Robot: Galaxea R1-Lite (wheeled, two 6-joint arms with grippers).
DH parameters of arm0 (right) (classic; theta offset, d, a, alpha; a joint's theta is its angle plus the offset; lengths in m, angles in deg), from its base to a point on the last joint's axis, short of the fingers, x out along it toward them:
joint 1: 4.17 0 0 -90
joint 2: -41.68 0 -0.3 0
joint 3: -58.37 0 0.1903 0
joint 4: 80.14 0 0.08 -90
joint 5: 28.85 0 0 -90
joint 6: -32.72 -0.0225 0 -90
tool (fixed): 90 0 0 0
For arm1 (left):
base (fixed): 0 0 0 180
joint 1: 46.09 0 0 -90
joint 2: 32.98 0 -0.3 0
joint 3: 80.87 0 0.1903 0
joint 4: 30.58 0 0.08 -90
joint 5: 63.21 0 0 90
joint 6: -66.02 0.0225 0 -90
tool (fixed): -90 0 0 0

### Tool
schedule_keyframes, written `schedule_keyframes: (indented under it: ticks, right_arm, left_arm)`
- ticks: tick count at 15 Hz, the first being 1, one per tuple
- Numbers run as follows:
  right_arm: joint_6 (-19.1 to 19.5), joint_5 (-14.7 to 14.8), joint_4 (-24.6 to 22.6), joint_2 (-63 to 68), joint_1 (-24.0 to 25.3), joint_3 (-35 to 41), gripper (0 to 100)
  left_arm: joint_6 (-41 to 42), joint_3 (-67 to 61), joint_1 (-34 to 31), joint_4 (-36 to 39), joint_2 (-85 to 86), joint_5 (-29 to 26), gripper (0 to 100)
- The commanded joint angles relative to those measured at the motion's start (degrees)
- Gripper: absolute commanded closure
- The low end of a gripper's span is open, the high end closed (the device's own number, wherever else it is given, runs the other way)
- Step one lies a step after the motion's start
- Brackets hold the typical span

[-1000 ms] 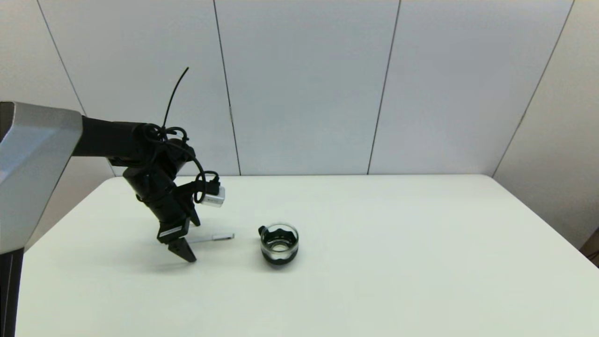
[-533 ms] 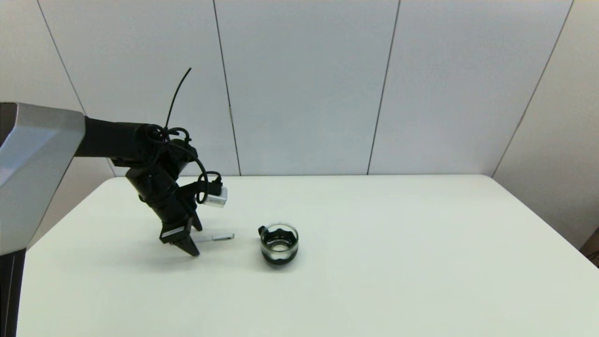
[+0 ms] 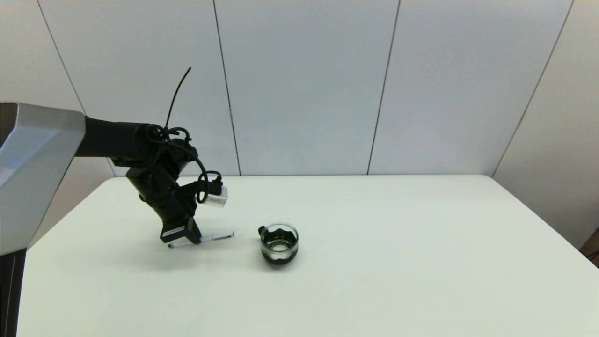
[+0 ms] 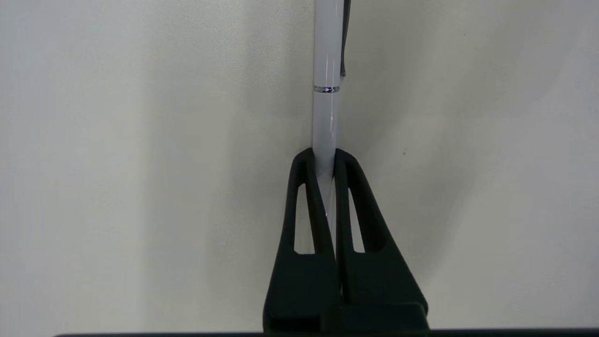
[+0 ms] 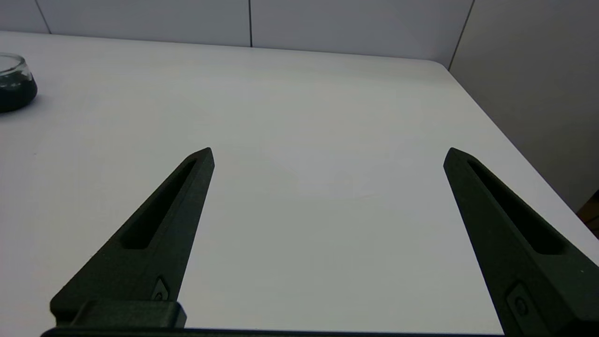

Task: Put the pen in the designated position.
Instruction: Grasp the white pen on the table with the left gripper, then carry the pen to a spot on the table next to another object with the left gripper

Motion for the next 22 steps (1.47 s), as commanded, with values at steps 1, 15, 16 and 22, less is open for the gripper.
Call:
schedule_keyframes:
  ticks: [1, 15, 16, 22]
  right_arm:
    - [0.1, -0.1, 0.0, 0.1, 0.0, 0.7, 0]
    - [0.1, -0.1, 0.0, 0.1, 0.0, 0.8, 0]
    - [0.1, 0.0, 0.0, 0.1, 0.0, 0.7, 0]
    - [0.1, -0.1, 0.0, 0.1, 0.0, 0.7, 0]
  left_arm:
    - [0.4, 0.0, 0.0, -0.4, -0.3, -0.1, 100]
    - [0.2, -0.2, 0.1, -0.8, 3.1, 0.5, 100]
    - [0.2, -0.2, 0.1, -0.8, 3.4, 0.5, 100]
    - [-0.1, -0.4, 0.1, -0.9, 6.2, 0.3, 100]
